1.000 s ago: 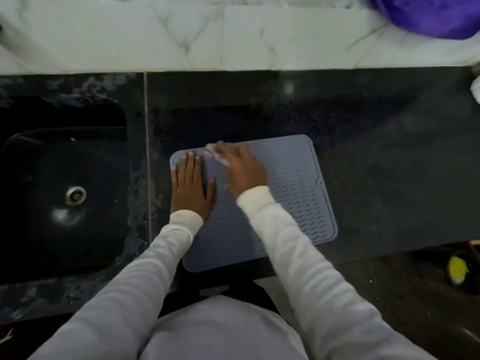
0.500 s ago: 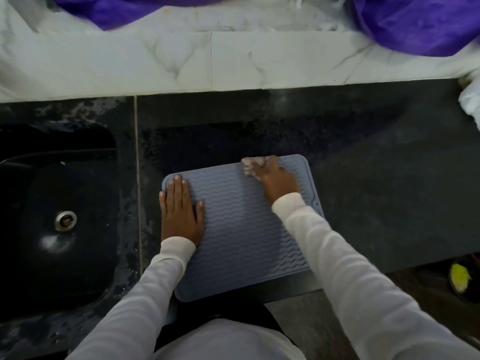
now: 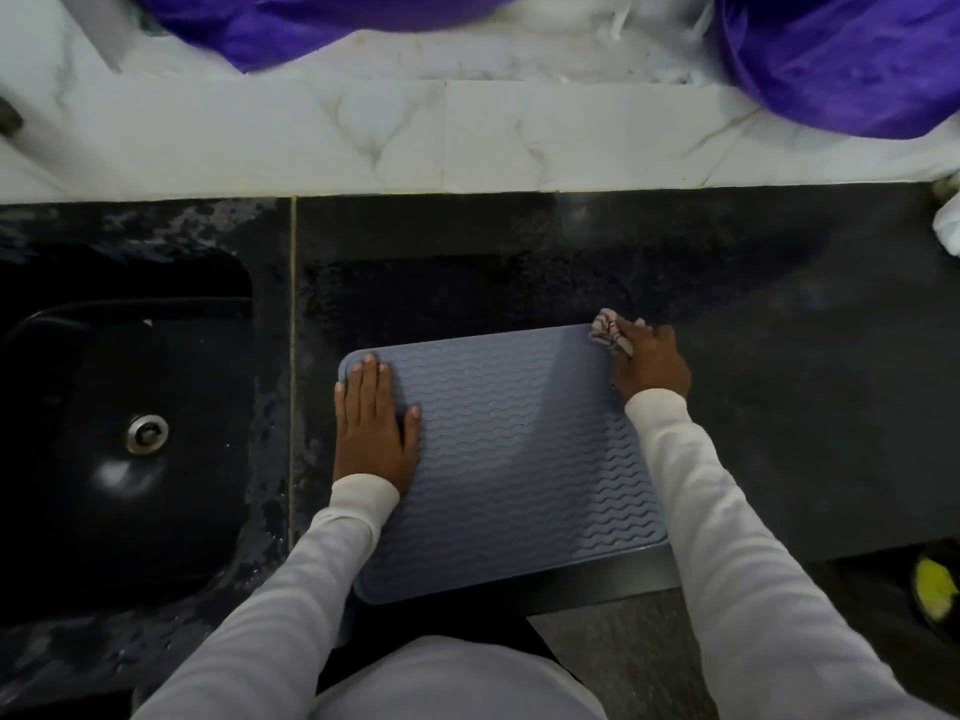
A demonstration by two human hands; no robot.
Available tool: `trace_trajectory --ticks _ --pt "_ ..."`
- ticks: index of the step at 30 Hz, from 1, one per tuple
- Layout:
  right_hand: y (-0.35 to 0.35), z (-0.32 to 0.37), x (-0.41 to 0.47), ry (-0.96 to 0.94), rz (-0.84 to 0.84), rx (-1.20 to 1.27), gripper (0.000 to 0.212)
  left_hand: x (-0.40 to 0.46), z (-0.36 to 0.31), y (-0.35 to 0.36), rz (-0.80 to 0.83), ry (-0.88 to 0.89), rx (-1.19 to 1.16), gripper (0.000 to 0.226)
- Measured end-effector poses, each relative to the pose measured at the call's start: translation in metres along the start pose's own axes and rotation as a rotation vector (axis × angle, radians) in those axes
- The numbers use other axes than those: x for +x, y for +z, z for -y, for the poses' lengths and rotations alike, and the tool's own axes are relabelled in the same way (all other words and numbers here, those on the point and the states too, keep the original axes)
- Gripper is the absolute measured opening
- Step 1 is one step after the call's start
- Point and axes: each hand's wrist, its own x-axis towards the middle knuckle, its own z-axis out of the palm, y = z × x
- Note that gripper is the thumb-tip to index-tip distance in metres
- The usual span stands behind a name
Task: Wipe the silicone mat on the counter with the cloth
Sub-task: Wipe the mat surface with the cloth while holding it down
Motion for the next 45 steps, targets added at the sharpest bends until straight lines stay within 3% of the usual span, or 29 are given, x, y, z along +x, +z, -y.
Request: trace_trajectory --ticks 3,7,11,13,17,20,25,32,36,42,45 --pt "0.013 0.046 -0.032 -0.216 -0.028 0.141 0.046 0.001 0.000 -0.001 -0.007 -0.027 -0.064 0.068" --pt "0.064 0.136 -0.088 -0.572 0.084 0.104 0.050 0.002 0.001 -0.003 -0.049 -0.076 -0.208 0.068" --pt "0.093 0.211 -0.134 -0.613 0.199 -0.024 0.039 0.004 0.005 -0.010 -0.069 -0.199 -0.432 0.085" --pt "0.096 0.215 -0.130 -0.602 0.186 -0.103 0.036 0.004 0.006 -0.010 -0.049 -0.183 -0.374 0.091" --pt "0.086 0.189 -0.115 -0.680 0.215 -0.288 0.048 0.004 0.003 -0.003 0.002 -0.133 -0.199 0.069" --pt "0.080 0.157 -0.097 -0.629 0.224 -0.332 0.060 0.003 0.003 0.001 -0.004 -0.144 -0.097 0.063" --pt "0.056 0.093 -0.058 -0.529 0.185 -0.422 0.076 0.000 -0.002 -0.005 -0.016 -0.170 -0.131 0.057" --pt "0.016 0.003 -0.009 -0.217 0.071 -0.253 0.043 0.000 -0.004 -0.004 -0.044 -0.162 -0.125 0.057" --pt "0.017 -0.017 0.002 -0.193 0.015 -0.158 0.033 0.002 -0.002 0.003 -0.039 -0.156 -0.074 0.059" --pt "0.021 -0.019 0.006 -0.116 0.089 -0.078 0.036 0.002 -0.004 0.001 -0.036 -0.138 -0.021 0.064" --pt "0.007 -0.020 0.006 -0.207 0.151 -0.077 0.053 0.000 -0.007 -0.004 -0.043 -0.140 -0.019 0.067"
